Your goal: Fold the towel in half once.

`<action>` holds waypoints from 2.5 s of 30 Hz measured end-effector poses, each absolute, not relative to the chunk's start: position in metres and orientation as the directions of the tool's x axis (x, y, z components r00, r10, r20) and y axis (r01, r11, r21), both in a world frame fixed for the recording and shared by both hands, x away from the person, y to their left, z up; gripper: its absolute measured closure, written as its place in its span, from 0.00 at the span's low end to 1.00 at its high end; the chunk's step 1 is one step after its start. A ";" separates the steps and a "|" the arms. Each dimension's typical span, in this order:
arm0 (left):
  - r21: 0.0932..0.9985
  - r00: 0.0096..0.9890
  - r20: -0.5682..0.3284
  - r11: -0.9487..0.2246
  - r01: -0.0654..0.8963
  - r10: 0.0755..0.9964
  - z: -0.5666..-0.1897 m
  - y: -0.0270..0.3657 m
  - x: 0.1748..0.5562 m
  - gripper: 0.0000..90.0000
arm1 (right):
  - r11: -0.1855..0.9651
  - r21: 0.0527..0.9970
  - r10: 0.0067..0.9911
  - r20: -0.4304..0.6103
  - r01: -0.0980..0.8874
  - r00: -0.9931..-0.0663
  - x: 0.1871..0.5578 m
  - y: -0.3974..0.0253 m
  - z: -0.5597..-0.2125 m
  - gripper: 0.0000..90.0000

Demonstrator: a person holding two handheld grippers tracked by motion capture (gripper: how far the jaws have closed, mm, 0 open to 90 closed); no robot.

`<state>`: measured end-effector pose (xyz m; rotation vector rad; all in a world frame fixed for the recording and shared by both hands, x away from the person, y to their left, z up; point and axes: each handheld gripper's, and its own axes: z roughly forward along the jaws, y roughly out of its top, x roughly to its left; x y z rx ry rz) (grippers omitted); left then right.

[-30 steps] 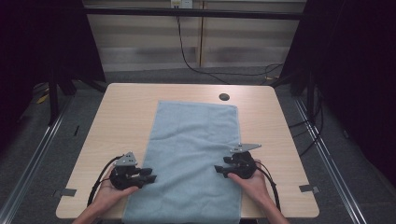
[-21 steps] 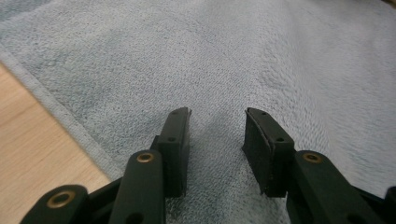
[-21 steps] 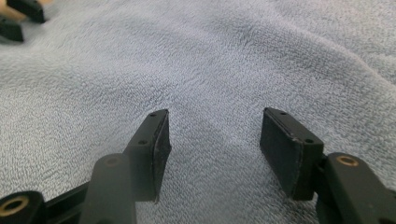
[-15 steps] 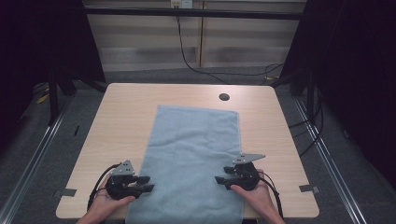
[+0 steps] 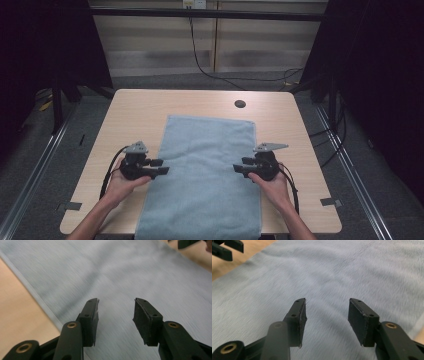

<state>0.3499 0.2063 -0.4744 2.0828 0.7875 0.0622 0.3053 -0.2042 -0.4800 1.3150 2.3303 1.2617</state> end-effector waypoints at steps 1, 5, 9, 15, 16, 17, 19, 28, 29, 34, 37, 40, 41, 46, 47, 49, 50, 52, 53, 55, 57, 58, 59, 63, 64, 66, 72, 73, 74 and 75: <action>0.762 0.790 -0.238 -0.396 0.512 0.565 -0.474 0.205 0.358 0.60 | 0.259 0.746 0.770 0.224 0.613 -0.597 0.312 -0.202 -0.480 0.57; 0.759 0.762 -0.215 -0.386 0.524 0.611 -0.478 0.199 0.382 0.61 | 0.295 0.721 0.769 0.211 0.627 -0.604 0.328 -0.194 -0.486 0.56; 0.702 0.742 -0.110 -0.477 0.529 0.661 -0.499 0.185 0.392 0.55 | 0.307 0.706 0.784 0.192 0.639 -0.590 0.339 -0.192 -0.493 0.51; 0.714 0.779 -0.035 -0.530 0.458 0.626 -0.502 0.186 0.373 0.56 | 0.386 0.683 0.787 0.107 0.620 -0.608 0.331 -0.187 -0.500 0.48; 0.717 0.780 -0.035 -0.528 0.455 0.625 -0.503 0.188 0.368 0.56 | 0.392 0.679 0.782 0.110 0.621 -0.614 0.327 -0.186 -0.500 0.48; 0.724 0.781 -0.046 -0.518 0.455 0.622 -0.504 0.190 0.363 0.56 | 0.389 0.681 0.776 0.120 0.620 -0.619 0.324 -0.187 -0.500 0.48; 0.717 0.792 -0.053 -0.528 0.454 0.609 -0.502 0.195 0.355 0.56 | 0.370 0.690 0.772 0.144 0.622 -0.619 0.316 -0.188 -0.501 0.48; 0.722 0.813 -0.104 -0.518 0.458 0.574 -0.501 0.204 0.298 0.56 | 0.401 0.670 0.721 0.189 0.624 -0.666 0.270 -0.191 -0.497 0.48; 0.720 0.816 -0.118 -0.517 0.463 0.566 -0.501 0.205 0.292 0.55 | 0.398 0.669 0.721 0.195 0.628 -0.665 0.264 -0.192 -0.497 0.48; 0.705 0.819 -0.150 -0.522 0.481 0.553 -0.498 0.209 0.265 0.53 | 0.373 0.676 0.698 0.247 0.636 -0.672 0.236 -0.194 -0.498 0.48; 0.715 0.830 -0.151 -0.519 0.467 0.537 -0.499 0.212 0.254 0.52 | 0.399 0.664 0.684 0.244 0.633 -0.687 0.225 -0.192 -0.496 0.49; 0.722 0.830 -0.160 -0.510 0.467 0.535 -0.500 0.214 0.258 0.53 | 0.394 0.665 0.709 0.220 0.635 -0.670 0.236 -0.197 -0.490 0.50; 0.724 0.827 -0.159 -0.505 0.469 0.539 -0.500 0.214 0.259 0.53 | 0.377 0.679 0.718 0.216 0.630 -0.662 0.245 -0.200 -0.486 0.50; 0.725 0.833 -0.145 -0.516 0.456 0.534 -0.500 0.213 0.259 0.53 | 0.289 0.718 0.778 0.208 0.633 -0.592 0.300 -0.219 -0.478 0.47; 0.725 0.833 -0.154 -0.512 0.461 0.532 -0.500 0.213 0.260 0.53 | 0.285 0.712 0.792 0.203 0.642 -0.576 0.310 -0.221 -0.479 0.46; 0.725 0.833 -0.161 -0.509 0.464 0.529 -0.500 0.214 0.261 0.53 | 0.257 0.703 0.810 0.217 0.663 -0.544 0.325 -0.225 -0.483 0.44; 0.726 0.834 -0.159 -0.510 0.462 0.528 -0.500 0.215 0.261 0.53 | 0.262 0.706 0.814 0.205 0.658 -0.544 0.331 -0.226 -0.485 0.45; 0.724 0.831 -0.171 -0.505 0.470 0.529 -0.500 0.215 0.262 0.52 | 0.260 0.706 0.821 0.198 0.659 -0.535 0.339 -0.227 -0.489 0.43; 0.721 0.826 -0.182 -0.498 0.481 0.533 -0.500 0.215 0.262 0.52 | 0.276 0.698 0.824 0.182 0.661 -0.536 0.344 -0.228 -0.492 0.44; 0.717 0.822 -0.186 -0.498 0.488 0.537 -0.500 0.215 0.262 0.52 | 0.269 0.696 0.841 0.167 0.666 -0.514 0.349 -0.231 -0.496 0.46; 0.712 0.822 -0.189 -0.502 0.491 0.537 -0.499 0.215 0.261 0.50 | 0.262 0.695 0.843 0.173 0.670 -0.509 0.350 -0.234 -0.503 0.48; 0.709 0.820 -0.191 -0.501 0.496 0.540 -0.498 0.215 0.261 0.50 | 0.264 0.711 0.845 0.157 0.652 -0.512 0.347 -0.234 -0.505 0.48; 0.707 0.819 -0.200 -0.499 0.501 0.538 -0.498 0.214 0.262 0.50 | 0.279 0.720 0.844 0.132 0.636 -0.520 0.345 -0.233 -0.506 0.48; 0.710 0.795 -0.226 -0.464 0.530 0.563 -0.493 0.214 0.271 0.49 | 0.337 0.707 0.846 0.063 0.622 -0.530 0.340 -0.224 -0.505 0.61; 0.713 0.788 -0.229 -0.452 0.535 0.571 -0.491 0.214 0.274 0.48 | 0.336 0.706 0.842 0.071 0.624 -0.534 0.339 -0.224 -0.504 0.74; 0.729 0.789 -0.231 -0.436 0.528 0.570 -0.486 0.213 0.282 0.47 | 0.331 0.703 0.827 0.105 0.629 -0.553 0.339 -0.226 -0.503 0.85; 0.738 0.782 -0.178 -0.444 0.507 0.597 -0.479 0.198 0.330 0.49 | 0.327 0.697 0.805 0.148 0.638 -0.575 0.339 -0.226 -0.504 0.94; 0.738 0.790 -0.173 -0.454 0.499 0.588 -0.479 0.195 0.341 0.52 | 0.322 0.701 0.801 0.156 0.636 -0.578 0.339 -0.226 -0.504 0.94; 0.740 0.790 -0.177 -0.449 0.500 0.588 -0.479 0.193 0.351 0.52 | 0.322 0.700 0.801 0.157 0.638 -0.577 0.339 -0.226 -0.504 0.94; 0.746 0.769 -0.172 -0.428 0.510 0.616 -0.479 0.192 0.361 0.53 | 0.321 0.702 0.801 0.157 0.636 -0.578 0.339 -0.226 -0.505 0.94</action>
